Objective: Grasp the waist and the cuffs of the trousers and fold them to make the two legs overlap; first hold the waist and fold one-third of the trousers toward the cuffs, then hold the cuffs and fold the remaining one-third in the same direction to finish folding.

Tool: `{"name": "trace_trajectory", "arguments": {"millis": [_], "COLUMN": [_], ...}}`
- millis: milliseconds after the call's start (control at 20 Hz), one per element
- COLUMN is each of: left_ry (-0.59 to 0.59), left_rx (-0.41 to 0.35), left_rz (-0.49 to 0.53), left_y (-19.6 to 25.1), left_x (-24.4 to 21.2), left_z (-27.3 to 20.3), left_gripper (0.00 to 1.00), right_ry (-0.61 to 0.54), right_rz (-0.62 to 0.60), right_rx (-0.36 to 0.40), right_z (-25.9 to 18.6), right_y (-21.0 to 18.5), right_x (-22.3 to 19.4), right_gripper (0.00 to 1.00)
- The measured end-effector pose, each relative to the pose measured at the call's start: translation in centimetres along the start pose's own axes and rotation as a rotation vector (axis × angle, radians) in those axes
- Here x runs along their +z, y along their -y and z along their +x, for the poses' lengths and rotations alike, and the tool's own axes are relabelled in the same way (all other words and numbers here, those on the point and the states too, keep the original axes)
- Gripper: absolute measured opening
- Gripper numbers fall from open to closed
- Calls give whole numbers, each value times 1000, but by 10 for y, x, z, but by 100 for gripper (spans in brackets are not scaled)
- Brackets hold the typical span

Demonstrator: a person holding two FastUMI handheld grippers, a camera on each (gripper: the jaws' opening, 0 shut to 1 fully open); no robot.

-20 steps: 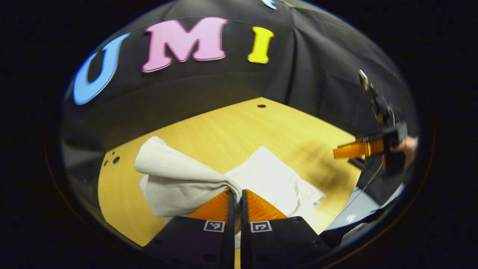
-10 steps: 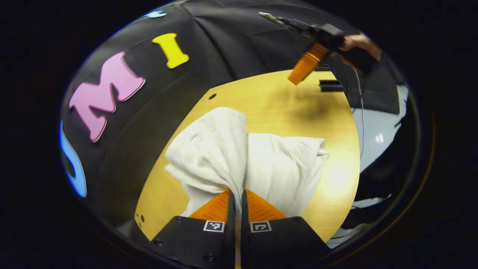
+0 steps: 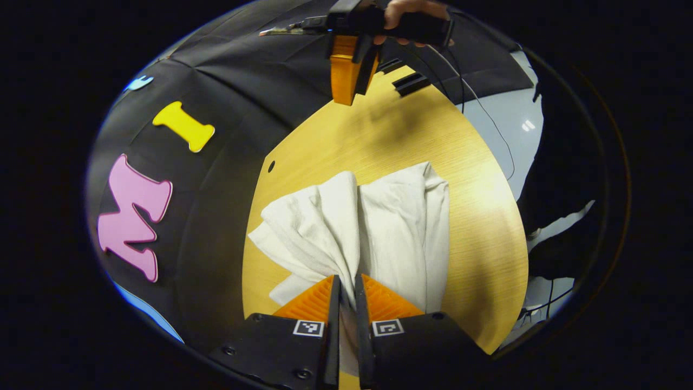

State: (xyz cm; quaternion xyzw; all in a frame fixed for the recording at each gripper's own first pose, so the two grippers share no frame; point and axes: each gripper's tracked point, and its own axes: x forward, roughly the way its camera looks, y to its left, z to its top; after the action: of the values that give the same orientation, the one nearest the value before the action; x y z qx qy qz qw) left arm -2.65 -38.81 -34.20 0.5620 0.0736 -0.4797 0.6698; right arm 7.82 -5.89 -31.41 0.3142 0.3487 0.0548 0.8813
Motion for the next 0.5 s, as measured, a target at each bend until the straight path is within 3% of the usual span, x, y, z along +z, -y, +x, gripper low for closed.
{"name": "trace_trajectory", "arguments": {"millis": [200,250,350,500], "left_ry": [45,62,76,49], "left_rx": [-18,-15,15,120], "left_rz": [120,155,182,134], "left_y": [8,7,2,-28], "left_x": [8,12,14,4], "left_z": [-12,-17,-29,-45], "left_gripper": [26,44,65,75], "right_ry": [2,4,7,34], "right_rz": [0,-8,-19,-7], "right_rx": [8,13,21,44], "right_z": [0,-2,-4,-11], "right_y": [-9,-12,-18,-34], "right_x": [2,3,6,16], "right_gripper": [81,81,81,82]}}
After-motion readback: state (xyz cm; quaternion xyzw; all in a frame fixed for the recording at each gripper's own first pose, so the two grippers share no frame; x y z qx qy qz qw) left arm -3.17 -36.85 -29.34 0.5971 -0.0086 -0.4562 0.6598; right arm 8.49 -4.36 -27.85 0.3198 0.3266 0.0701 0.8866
